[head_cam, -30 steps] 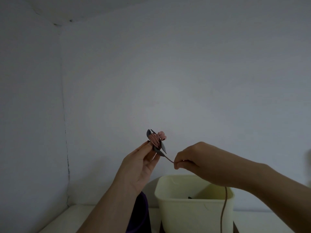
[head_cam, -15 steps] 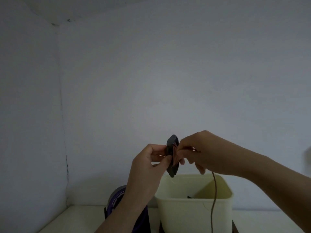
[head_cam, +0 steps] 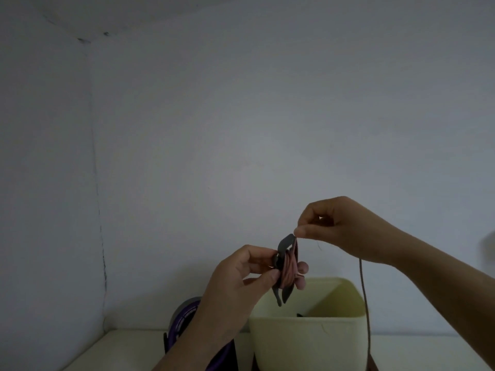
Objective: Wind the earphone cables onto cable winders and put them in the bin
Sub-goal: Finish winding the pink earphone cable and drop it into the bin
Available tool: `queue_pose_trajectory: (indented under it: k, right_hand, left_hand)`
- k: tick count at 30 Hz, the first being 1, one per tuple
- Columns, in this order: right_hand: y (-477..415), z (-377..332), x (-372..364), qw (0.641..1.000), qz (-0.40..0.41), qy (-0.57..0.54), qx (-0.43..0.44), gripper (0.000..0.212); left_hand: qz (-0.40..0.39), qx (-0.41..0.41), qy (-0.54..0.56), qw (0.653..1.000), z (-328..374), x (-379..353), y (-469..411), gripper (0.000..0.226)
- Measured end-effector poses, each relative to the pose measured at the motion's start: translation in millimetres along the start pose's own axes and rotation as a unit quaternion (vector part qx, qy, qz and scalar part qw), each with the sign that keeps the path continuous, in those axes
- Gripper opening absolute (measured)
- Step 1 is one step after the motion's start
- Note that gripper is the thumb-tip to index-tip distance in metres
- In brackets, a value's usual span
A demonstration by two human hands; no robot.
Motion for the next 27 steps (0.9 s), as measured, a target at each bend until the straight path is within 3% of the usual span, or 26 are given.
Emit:
queue_pose_trajectory:
  k: [5,9,11,12,14,17,21,27]
  right_hand:
    - [-2,19,-6,0.986,0.002,-0.161,-0.044,0.036]
    - [1,28,-48,0.925,-0.087,-0.363,-0.075,0.034]
    - [3,31,-66,0.897,-0.065,-0.427,-0.091,0.053]
    - [5,33,-70,0.893,-0.029,-0.434,-0.112,0.05]
    - [12,35,-72,0.939,-0.002,-0.321,-0.124,0.037]
    - [21,28,-74,0.991,-0.057,-0.089,-0.083,0.024]
    - [28,14,-68,0.992,-0.082,0.09,-0.044,0.024]
    - [28,6,-59,0.968,-0.108,0.226,-0.026,0.028]
  left_hand:
    - [-0.003,0.019,0.065,0.998,-1,-3,-7,0.016]
    - [0.035,0.039,0.166,0.985,0,-6,-17,0.022]
    - [0.063,0.057,0.244,0.966,0,-9,-18,0.024]
    - [0.078,0.066,0.278,0.955,-1,-8,-19,0.027]
    - [0.096,0.069,0.327,0.938,-2,-4,-18,0.032]
    - [0.128,0.068,0.334,0.931,-8,8,-18,0.027]
    - [0.161,0.107,0.281,0.94,-22,18,-14,0.024]
    - [0.136,0.155,0.28,0.937,-26,11,-10,0.022]
Point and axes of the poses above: each hand's wrist, its own y-axis away from the middle knuckle, its own x-axis out of the back of the hand, z = x × y, the point moved 4 cm from there along -y, towards the middle knuckle, and after that the axes turned 6 degrees about -y, right-handed, at the moved point
